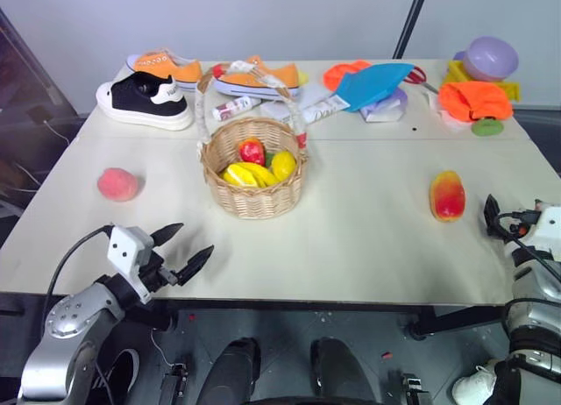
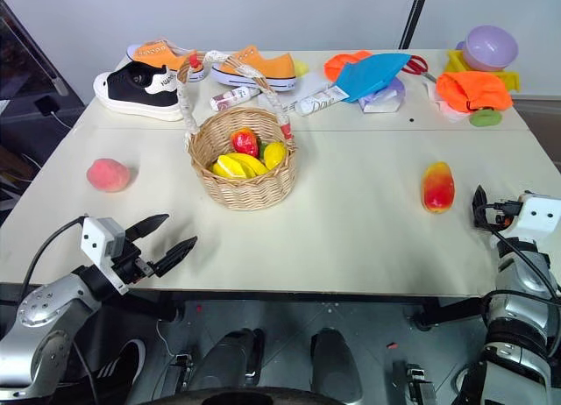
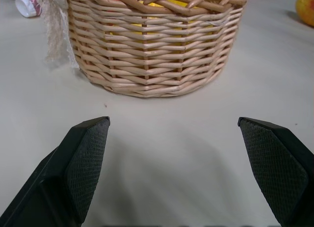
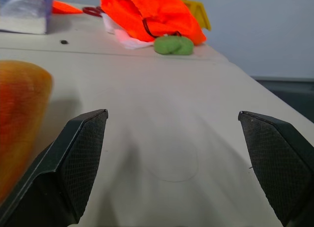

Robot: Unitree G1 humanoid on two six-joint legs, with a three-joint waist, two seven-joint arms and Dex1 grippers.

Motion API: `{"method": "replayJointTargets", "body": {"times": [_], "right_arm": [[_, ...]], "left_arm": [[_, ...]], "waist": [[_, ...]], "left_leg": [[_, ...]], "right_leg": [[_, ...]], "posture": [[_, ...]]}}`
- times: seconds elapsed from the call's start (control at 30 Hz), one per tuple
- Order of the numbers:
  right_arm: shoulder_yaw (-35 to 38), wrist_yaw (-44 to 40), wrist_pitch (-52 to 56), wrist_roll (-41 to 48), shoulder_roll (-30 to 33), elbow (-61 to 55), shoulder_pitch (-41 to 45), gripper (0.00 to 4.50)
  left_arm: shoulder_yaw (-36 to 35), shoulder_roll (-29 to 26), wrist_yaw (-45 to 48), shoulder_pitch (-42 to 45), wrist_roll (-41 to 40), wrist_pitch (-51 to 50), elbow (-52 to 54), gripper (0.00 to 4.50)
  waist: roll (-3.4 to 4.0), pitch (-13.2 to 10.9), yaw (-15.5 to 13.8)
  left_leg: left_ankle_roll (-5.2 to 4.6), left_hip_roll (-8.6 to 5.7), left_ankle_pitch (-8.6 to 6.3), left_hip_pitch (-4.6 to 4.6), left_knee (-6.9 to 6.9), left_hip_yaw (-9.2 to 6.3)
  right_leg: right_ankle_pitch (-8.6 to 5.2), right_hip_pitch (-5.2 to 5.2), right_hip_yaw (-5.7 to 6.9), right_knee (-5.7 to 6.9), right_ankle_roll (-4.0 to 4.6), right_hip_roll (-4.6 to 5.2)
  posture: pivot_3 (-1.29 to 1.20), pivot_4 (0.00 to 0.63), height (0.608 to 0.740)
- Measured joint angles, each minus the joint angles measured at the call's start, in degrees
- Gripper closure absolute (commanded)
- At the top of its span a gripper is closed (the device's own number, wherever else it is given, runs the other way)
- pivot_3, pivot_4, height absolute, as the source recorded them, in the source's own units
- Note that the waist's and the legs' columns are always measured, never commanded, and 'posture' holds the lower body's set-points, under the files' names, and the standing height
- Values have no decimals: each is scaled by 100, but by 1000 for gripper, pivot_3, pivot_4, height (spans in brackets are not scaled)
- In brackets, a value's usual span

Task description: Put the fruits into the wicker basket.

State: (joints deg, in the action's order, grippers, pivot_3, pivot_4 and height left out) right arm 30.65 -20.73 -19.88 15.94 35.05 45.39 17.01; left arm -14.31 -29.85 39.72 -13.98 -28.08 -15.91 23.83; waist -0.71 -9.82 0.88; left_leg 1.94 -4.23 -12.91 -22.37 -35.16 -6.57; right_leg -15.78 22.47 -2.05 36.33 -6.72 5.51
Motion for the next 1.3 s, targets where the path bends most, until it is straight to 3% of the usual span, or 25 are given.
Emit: {"method": "replayJointTargets", "body": {"times": [0.3,0.83,1.1,1.3], "right_arm": [[-30,-293,-347,4,85,550,143,52],[-97,-329,-285,164,-31,-11,128,52],[-272,-394,-73,285,-122,-700,196,52],[-807,-996,606,623,-191,-2129,331,52]], "left_arm": [[11,-110,47,63,164,149,-6,0],[63,-65,272,266,171,404,-34,0],[59,-105,413,243,123,398,-34,0],[-56,-169,525,336,-191,362,-24,0]], "waist": [[0,0,0],[2,-1,-5],[4,-2,0],[19,-10,10]], "left_leg": [[-8,0,-5,0,1,2],[-9,1,-5,0,1,4],[-10,2,-6,-1,2,3],[-9,5,-6,-2,2,1]], "right_leg": [[0,-5,0,-12,0,0],[0,-5,-3,-14,0,1],[0,-3,-4,-14,0,1],[1,1,-7,-13,-1,-1]], "posture": [[0,150,740],[0,150,740],[0,150,740],[0,150,740]]}}
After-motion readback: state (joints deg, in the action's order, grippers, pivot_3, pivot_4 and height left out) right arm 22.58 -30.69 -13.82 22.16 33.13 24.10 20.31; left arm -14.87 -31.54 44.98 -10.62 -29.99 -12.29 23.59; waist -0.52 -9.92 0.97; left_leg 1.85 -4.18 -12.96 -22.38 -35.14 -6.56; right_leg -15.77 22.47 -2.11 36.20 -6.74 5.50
